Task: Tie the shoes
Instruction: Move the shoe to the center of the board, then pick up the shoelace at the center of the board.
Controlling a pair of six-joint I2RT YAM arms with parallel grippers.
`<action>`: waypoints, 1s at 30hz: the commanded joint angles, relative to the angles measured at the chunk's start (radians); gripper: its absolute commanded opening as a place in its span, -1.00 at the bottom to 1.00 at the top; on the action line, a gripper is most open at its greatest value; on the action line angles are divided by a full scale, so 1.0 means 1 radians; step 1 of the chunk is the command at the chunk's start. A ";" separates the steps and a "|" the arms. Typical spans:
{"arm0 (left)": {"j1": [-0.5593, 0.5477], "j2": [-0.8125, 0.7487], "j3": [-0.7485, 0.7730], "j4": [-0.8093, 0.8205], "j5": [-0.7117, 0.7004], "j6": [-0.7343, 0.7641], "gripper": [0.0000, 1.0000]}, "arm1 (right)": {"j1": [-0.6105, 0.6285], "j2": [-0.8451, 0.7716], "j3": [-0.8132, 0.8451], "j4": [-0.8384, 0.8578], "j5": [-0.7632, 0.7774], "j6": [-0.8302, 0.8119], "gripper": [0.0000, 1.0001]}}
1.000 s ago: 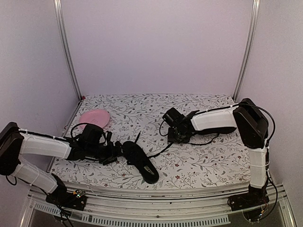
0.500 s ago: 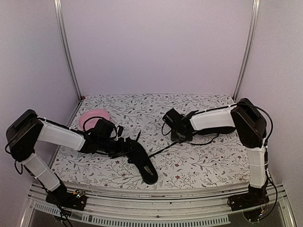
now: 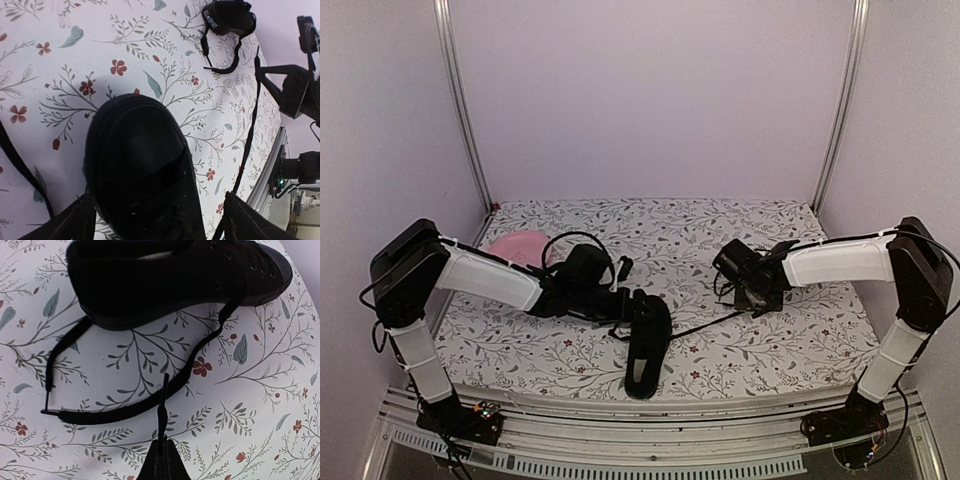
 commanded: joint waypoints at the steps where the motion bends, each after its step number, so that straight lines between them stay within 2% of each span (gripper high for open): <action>1: -0.007 -0.079 0.014 -0.087 -0.158 0.031 0.68 | -0.003 -0.041 -0.051 0.008 -0.010 0.055 -0.96; 6: 0.031 -0.110 0.040 -0.237 -0.334 0.015 0.12 | -0.003 -0.076 -0.080 0.095 -0.058 0.020 -0.96; 12: 0.045 0.015 0.180 -0.420 -0.401 0.016 -0.12 | -0.003 -0.089 -0.083 0.145 -0.067 -0.011 -0.96; 20: 0.023 0.122 0.275 -0.515 -0.464 -0.016 -0.07 | -0.003 -0.106 -0.110 0.198 -0.069 -0.045 -0.96; 25: 0.013 0.194 0.307 -0.512 -0.442 -0.012 -0.09 | -0.003 -0.109 -0.130 0.218 -0.068 -0.061 -0.96; 28: 0.008 0.228 0.322 -0.517 -0.440 -0.008 -0.15 | -0.003 -0.112 -0.145 0.228 -0.068 -0.059 -0.96; 30: 0.007 0.247 0.328 -0.520 -0.436 -0.005 -0.30 | -0.003 -0.122 -0.155 0.237 -0.072 -0.056 -0.96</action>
